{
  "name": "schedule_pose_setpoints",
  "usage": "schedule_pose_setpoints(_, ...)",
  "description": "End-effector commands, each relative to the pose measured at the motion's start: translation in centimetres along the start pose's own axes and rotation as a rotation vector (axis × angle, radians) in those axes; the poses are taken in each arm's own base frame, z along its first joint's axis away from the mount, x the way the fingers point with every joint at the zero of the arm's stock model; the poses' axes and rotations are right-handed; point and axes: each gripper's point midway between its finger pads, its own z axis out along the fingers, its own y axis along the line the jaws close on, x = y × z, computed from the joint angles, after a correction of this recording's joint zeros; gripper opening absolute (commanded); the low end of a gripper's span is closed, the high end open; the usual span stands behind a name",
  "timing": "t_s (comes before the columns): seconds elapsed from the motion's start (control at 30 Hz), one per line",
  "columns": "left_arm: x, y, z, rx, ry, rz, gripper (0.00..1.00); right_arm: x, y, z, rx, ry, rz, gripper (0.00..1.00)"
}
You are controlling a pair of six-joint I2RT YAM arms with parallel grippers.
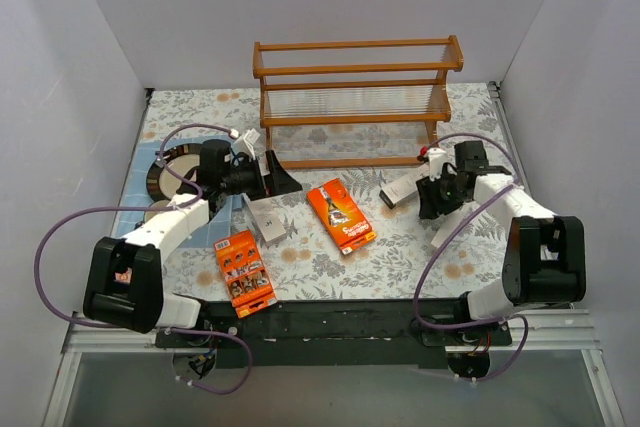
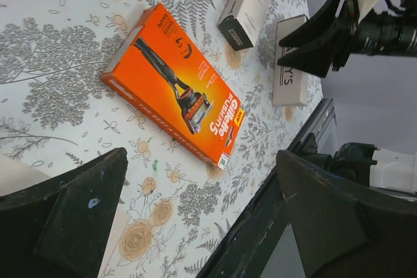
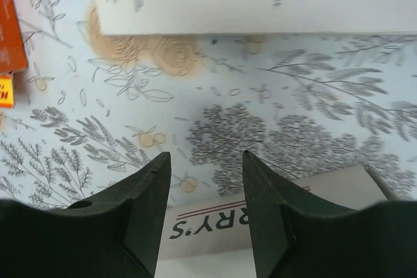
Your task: Place and organize the shaving razors onto the shelf
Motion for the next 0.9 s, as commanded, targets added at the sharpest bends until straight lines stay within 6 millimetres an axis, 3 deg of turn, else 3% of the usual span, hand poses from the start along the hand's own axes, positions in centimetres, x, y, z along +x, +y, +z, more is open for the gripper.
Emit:
schedule_pose_setpoints(0.0,0.1,-0.8,1.2,0.040,0.003,0.023,0.98,-5.8,-0.1,-2.7,-0.030,-0.153,0.013,0.56)
schedule_pose_setpoints(0.13,0.6,-0.1,2.2,0.027,0.017,-0.021,0.98,-7.3,6.3,-2.9,-0.246,-0.213,0.047,0.57)
schedule_pose_setpoints(0.17,0.7,-0.1,2.4,0.034,0.020,-0.019,0.98,-7.3,8.5,-2.7,-0.297,-0.203,0.016,0.58)
schedule_pose_setpoints(0.27,1.0,-0.5,3.0,0.054,0.026,-0.010,0.98,-6.0,12.2,-1.8,-0.400,-0.152,0.015,0.59)
schedule_pose_setpoints(0.37,1.5,-1.0,3.4,0.078,0.046,0.012,0.98,-4.5,12.8,0.0,-0.421,-0.089,0.068,0.58)
schedule_pose_setpoints(0.43,1.8,-1.3,3.6,0.094,0.061,0.030,0.97,-3.8,11.9,1.4,-0.389,-0.049,0.100,0.58)
schedule_pose_setpoints(0.5,2.0,-1.6,3.7,0.100,0.077,0.048,0.97,-3.7,11.4,2.3,-0.377,-0.023,0.121,0.58)
schedule_pose_setpoints(0.67,2.2,-1.3,4.1,0.083,0.098,0.087,0.96,-4.5,12.1,3.4,-0.464,-0.005,0.148,0.58)
schedule_pose_setpoints(0.87,2.8,-1.3,4.2,0.108,0.122,0.101,0.97,-4.1,12.7,5.0,-0.541,0.033,0.227,0.60)
